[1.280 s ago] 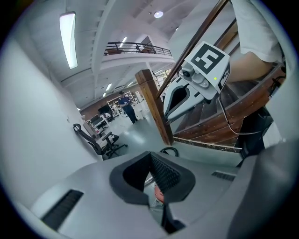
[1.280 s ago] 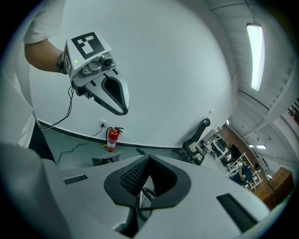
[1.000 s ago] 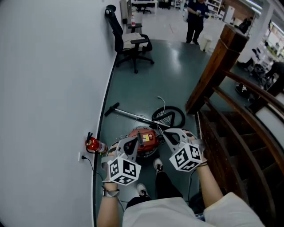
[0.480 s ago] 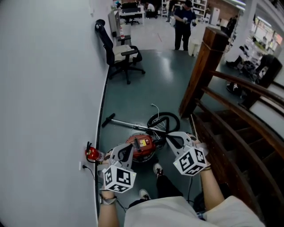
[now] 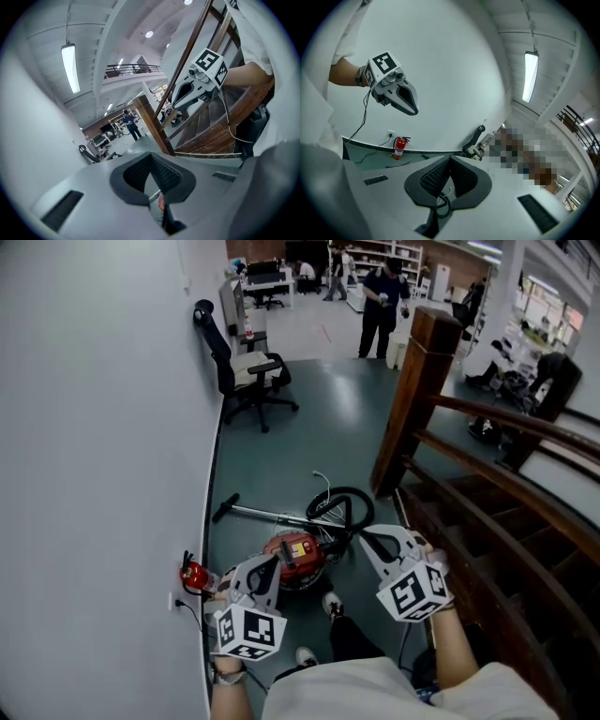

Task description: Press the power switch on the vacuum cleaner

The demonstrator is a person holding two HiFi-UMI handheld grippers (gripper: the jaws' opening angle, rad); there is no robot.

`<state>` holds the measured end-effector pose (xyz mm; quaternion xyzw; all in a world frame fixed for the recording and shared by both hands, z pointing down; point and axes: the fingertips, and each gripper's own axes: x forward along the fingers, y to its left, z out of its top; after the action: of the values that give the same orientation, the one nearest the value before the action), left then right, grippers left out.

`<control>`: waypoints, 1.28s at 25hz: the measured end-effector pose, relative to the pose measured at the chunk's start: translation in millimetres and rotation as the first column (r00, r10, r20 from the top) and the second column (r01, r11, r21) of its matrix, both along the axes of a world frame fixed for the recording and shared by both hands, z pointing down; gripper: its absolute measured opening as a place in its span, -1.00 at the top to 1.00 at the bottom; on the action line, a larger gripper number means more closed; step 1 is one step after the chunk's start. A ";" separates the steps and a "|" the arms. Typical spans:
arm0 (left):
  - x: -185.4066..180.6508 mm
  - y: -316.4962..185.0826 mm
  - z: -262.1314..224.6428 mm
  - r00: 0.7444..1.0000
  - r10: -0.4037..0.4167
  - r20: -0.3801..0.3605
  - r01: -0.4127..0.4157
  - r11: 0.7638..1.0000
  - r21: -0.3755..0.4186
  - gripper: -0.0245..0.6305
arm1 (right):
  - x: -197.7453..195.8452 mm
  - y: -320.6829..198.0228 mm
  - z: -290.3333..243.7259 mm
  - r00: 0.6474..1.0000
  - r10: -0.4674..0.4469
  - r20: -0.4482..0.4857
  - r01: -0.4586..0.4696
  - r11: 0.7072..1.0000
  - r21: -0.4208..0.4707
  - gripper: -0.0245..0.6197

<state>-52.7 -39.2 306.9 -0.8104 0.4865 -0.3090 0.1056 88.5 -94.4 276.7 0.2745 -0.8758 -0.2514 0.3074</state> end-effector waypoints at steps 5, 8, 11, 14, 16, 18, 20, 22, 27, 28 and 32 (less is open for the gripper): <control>4.2 8.9 -13.3 1.000 0.016 0.004 -0.016 0.999 0.031 0.92 | 1.4 13.0 -9.1 1.000 0.010 0.010 -0.011 1.000 0.008 0.83; 7.8 13.8 -19.4 0.999 0.035 0.010 -0.036 0.999 0.039 0.92 | -0.1 20.2 -14.9 1.000 0.017 0.026 -0.017 1.000 0.015 0.83; 8.0 17.6 -28.8 0.999 0.040 0.015 -0.041 0.997 0.060 0.92 | -3.3 28.6 -19.4 0.999 0.016 0.035 -0.016 1.000 0.014 0.83; 9.2 23.5 -34.9 0.998 0.053 0.022 -0.054 0.996 0.073 0.92 | -6.6 36.6 -23.8 0.999 0.013 0.041 -0.014 1.000 0.020 0.83; 9.3 28.6 -36.8 0.998 0.058 0.026 -0.060 0.995 0.077 0.92 | -7.8 42.7 -26.0 0.999 0.013 0.043 -0.014 1.000 0.025 0.83; 9.2 32.8 -39.7 0.998 0.061 0.028 -0.063 0.994 0.088 0.93 | -8.6 49.0 -28.3 0.999 0.013 0.041 -0.014 0.999 0.030 0.83; 10.4 35.5 -43.0 0.997 0.067 0.030 -0.070 0.993 0.099 0.92 | -8.8 53.8 -30.7 0.999 0.010 0.040 -0.011 0.999 0.034 0.83; 12.2 37.8 -44.7 0.997 0.073 0.033 -0.077 0.991 0.105 0.93 | -8.6 57.7 -32.1 0.999 0.007 0.043 -0.008 0.999 0.034 0.83; 10.6 41.4 -45.6 0.997 0.077 0.033 -0.080 0.991 0.106 0.92 | -9.8 61.4 -33.1 0.999 0.012 0.037 -0.013 0.999 0.034 0.83; 9.5 41.7 -45.2 0.996 0.077 0.034 -0.080 0.991 0.106 0.92 | -10.3 61.7 -33.3 0.999 0.014 0.036 -0.015 0.999 0.035 0.84; 8.0 42.1 -43.6 0.996 0.077 0.035 -0.080 0.991 0.103 0.92 | -10.8 62.0 -32.9 0.999 0.020 0.029 -0.021 0.999 0.034 0.84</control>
<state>-44.7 2.9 263.2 -0.8174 0.4679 -0.2915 0.1674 77.6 -32.5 243.8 0.2922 -0.8728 -0.2593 0.2927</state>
